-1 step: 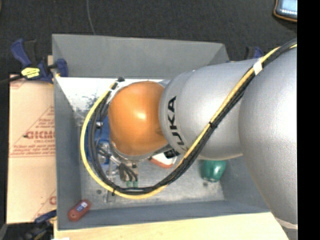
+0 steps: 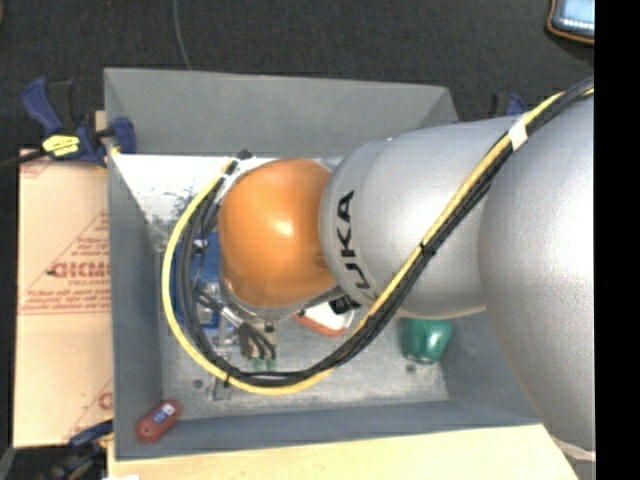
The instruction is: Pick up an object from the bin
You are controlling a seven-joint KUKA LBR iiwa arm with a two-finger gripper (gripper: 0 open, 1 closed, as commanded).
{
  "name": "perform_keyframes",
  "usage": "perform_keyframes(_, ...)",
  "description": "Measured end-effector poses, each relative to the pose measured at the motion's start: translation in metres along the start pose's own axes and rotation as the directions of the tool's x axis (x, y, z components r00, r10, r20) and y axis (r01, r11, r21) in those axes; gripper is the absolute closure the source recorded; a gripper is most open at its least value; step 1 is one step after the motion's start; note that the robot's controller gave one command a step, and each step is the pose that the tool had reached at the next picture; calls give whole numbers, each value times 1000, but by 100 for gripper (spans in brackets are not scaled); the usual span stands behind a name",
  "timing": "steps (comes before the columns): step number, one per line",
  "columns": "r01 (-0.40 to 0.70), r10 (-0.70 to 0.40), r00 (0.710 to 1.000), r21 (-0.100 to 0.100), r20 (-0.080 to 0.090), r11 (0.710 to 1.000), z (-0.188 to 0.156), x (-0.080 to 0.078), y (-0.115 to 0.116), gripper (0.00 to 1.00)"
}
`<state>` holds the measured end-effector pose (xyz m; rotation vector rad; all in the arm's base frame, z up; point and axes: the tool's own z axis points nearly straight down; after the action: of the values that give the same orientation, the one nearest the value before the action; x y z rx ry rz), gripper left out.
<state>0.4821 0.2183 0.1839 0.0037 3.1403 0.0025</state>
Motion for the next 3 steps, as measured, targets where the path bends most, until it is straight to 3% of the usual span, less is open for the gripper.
perform_keyframes(1,-249,249,969,-3,4,969,107,-70,-20,0)
perform_keyframes(2,75,-75,997,-2,7,997,112,-101,-40,0)
perform_keyframes(3,-112,112,994,-6,4,994,83,-77,17,0)
